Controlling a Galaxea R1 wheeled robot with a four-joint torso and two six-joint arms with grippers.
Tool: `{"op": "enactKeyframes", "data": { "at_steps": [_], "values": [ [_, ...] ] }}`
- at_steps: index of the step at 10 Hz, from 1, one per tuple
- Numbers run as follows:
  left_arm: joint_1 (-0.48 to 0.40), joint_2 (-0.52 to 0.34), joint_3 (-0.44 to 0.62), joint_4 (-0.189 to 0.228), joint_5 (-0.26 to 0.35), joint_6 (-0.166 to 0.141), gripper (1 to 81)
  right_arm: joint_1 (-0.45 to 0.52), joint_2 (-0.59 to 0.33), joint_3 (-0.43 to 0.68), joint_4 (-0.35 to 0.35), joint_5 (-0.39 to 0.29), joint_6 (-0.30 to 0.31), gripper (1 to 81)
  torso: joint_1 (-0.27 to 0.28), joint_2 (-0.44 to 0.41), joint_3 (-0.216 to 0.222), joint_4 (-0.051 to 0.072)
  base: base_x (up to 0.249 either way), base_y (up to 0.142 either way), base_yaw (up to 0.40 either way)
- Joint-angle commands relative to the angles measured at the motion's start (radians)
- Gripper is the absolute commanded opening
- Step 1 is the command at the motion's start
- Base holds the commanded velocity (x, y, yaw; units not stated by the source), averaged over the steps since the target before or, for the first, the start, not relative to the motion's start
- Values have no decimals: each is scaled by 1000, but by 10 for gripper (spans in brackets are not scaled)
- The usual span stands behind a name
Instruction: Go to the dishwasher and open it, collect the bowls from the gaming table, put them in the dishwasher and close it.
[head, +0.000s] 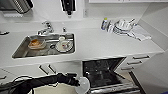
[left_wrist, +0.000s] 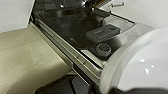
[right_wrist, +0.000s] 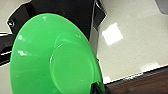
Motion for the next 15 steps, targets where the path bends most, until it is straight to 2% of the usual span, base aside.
{"op": "enactKeyframes", "data": {
  "at_steps": [1,5,7,8,11,14,15],
  "values": [
    [-184,63,-33,-24,76,-31,10,-16,-38,16,-8,-82,-1,10,0,0,0,0,0,0,0],
    [-193,261,-133,-24,82,-43,10,-16,-30,7,-8,-74,-6,10,0,0,0,0,0,0,0],
    [-206,335,-162,-22,82,-57,10,-16,-28,7,-8,-74,-6,10,0,0,0,0,0,0,0],
    [-222,370,-167,-17,82,-73,10,-16,-25,7,-10,-73,-7,10,0,0,0,0,0,0,0],
    [-282,434,-160,-17,83,-113,10,-14,-22,10,-10,-73,-10,10,0,0,0,0,0,0,0],
    [-301,453,-151,-22,85,-120,10,-13,-24,10,-8,-73,-12,10,0,0,0,0,0,0,0],
    [-296,448,-151,-24,85,-120,811,-11,-22,9,-8,-73,-12,10,0,0,0,0,0,0,0]
  ]
}}
